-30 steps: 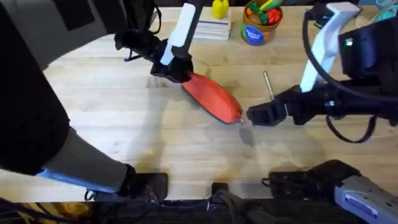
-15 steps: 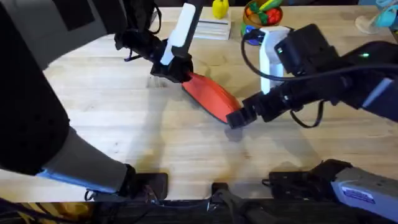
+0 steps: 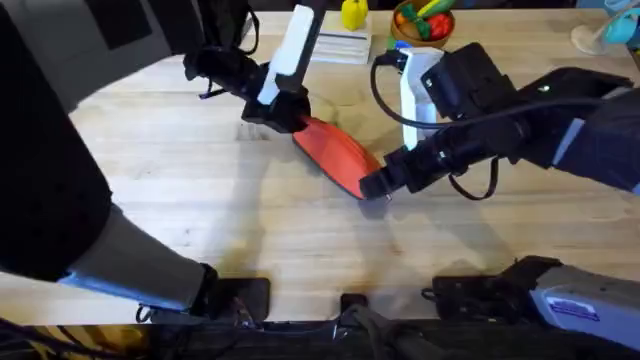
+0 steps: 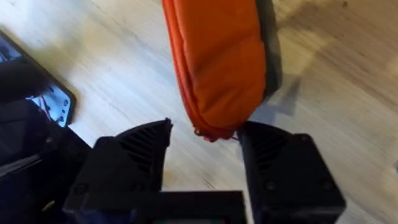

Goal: Unzip the bag, pick up the pens from the table one at a time and place them inside, then zip the bag closed.

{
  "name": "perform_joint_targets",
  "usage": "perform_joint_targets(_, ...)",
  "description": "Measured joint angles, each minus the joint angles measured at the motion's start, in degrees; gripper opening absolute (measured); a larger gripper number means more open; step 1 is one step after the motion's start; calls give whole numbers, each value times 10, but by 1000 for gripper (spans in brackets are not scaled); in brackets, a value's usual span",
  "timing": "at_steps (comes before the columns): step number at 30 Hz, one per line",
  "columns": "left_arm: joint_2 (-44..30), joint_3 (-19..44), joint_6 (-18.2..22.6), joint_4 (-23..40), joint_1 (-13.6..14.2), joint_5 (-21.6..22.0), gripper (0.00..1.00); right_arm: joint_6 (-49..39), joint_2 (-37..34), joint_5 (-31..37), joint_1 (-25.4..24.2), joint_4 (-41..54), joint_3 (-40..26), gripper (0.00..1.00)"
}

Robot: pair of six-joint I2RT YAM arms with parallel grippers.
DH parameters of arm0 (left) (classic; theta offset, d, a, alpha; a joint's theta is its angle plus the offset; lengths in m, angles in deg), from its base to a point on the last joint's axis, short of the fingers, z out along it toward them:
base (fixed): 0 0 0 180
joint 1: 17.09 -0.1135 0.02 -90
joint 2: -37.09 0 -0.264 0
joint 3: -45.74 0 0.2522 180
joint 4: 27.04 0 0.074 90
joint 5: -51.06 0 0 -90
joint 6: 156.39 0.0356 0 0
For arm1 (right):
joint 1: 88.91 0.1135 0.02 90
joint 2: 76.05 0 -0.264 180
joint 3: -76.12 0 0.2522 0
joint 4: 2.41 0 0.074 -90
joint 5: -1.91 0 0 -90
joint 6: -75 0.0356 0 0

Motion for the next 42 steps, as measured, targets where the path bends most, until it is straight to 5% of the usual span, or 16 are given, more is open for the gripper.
perform_joint_targets(10,0,0,0,2,0,0,43,0,0,-6,0,36,0,350)
perform_joint_targets(28,0,0,0,2,0,0,43,0,0,-11,0,21,0,198)
perform_joint_targets(32,0,0,0,2,0,0,43,3,0,-11,0,18,0,47)
perform_joint_targets(42,0,0,0,2,0,0,43,4,7,-13,0,60,-20,32)
